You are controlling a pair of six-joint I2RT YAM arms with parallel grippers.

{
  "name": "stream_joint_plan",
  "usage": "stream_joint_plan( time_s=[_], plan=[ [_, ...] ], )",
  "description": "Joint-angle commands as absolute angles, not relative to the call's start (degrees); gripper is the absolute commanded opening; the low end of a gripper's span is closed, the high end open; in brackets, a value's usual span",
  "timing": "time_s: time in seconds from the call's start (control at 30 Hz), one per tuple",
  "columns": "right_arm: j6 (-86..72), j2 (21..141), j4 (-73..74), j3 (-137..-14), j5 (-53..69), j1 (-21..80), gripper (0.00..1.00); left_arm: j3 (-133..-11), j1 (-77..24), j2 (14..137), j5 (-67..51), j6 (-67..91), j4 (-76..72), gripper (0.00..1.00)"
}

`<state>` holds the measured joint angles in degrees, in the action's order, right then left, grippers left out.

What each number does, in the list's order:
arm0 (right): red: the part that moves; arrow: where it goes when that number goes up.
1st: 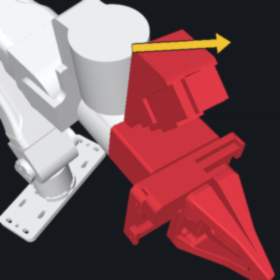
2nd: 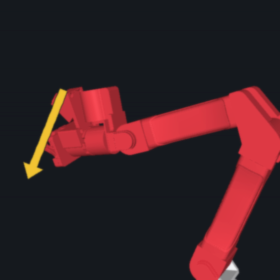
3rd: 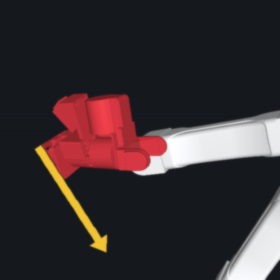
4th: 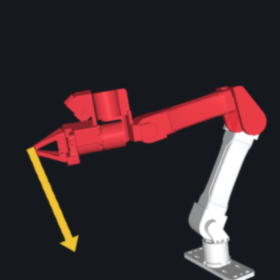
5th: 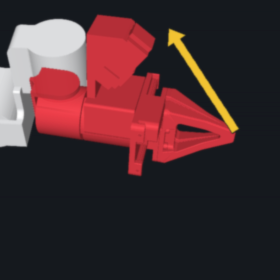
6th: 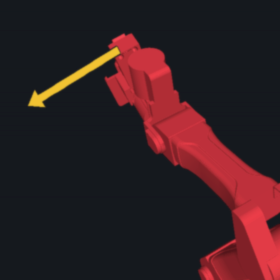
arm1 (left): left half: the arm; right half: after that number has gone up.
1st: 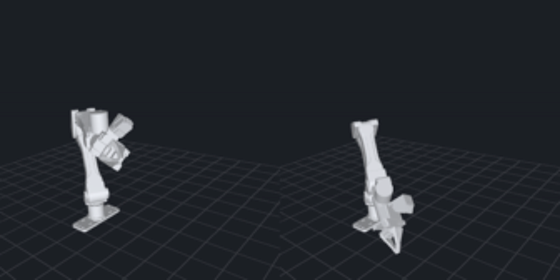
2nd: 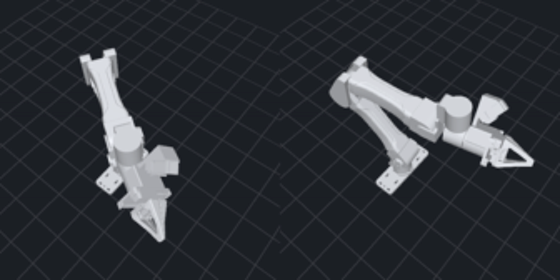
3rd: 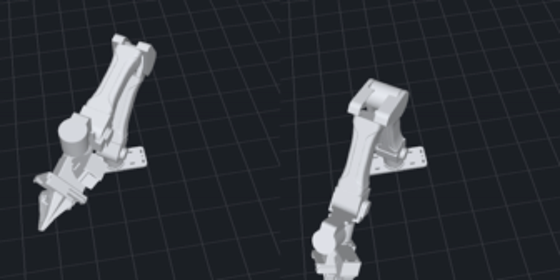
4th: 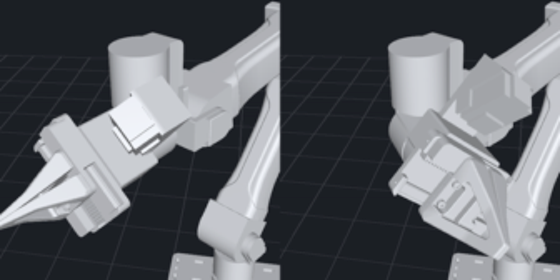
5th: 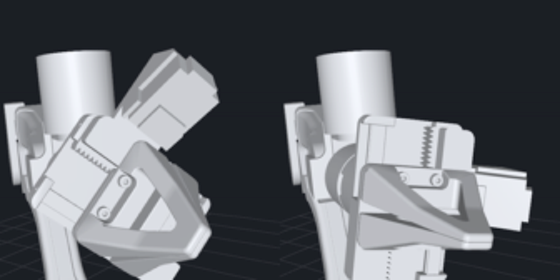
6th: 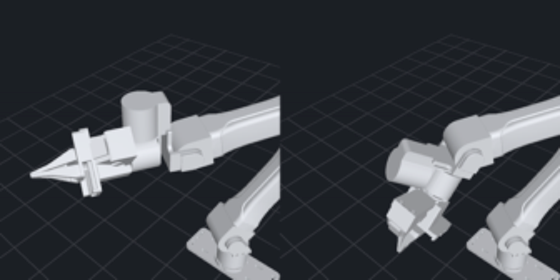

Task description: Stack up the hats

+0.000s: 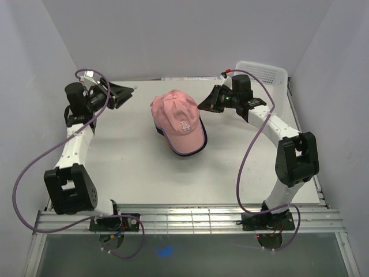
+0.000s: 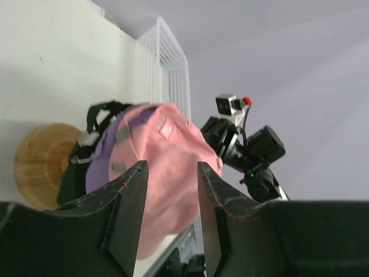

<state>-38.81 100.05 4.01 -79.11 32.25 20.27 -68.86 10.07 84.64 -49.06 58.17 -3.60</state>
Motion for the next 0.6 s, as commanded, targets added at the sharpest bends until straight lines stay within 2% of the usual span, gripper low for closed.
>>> stream_joint_plan(
  time_s=[0.0,0.13,0.2,0.37,0.57],
  plan=[
    [-38.0,97.6,7.0,-77.5,30.6,20.0,0.08,-59.6,9.5,78.1,-52.8,66.7,-11.8,0.49],
    [-38.8,97.4,6.5,-77.1,31.1,20.2,0.08,-51.6,9.1,72.3,-53.5,68.7,-13.3,0.45],
    [-39.1,97.3,6.4,-77.1,31.1,20.2,0.08,-49.1,8.8,70.9,-53.7,68.7,-13.4,0.46],
    [-39.0,97.2,6.9,-77.4,30.6,20.3,0.08,-45.4,6.2,71.5,-52.5,67.8,-14.1,0.53],
    [-39.1,97.6,7.2,-77.8,30.4,20.3,0.08,-40.8,1.3,75.0,-51.2,72.2,-26.2,0.49]
  ],
)
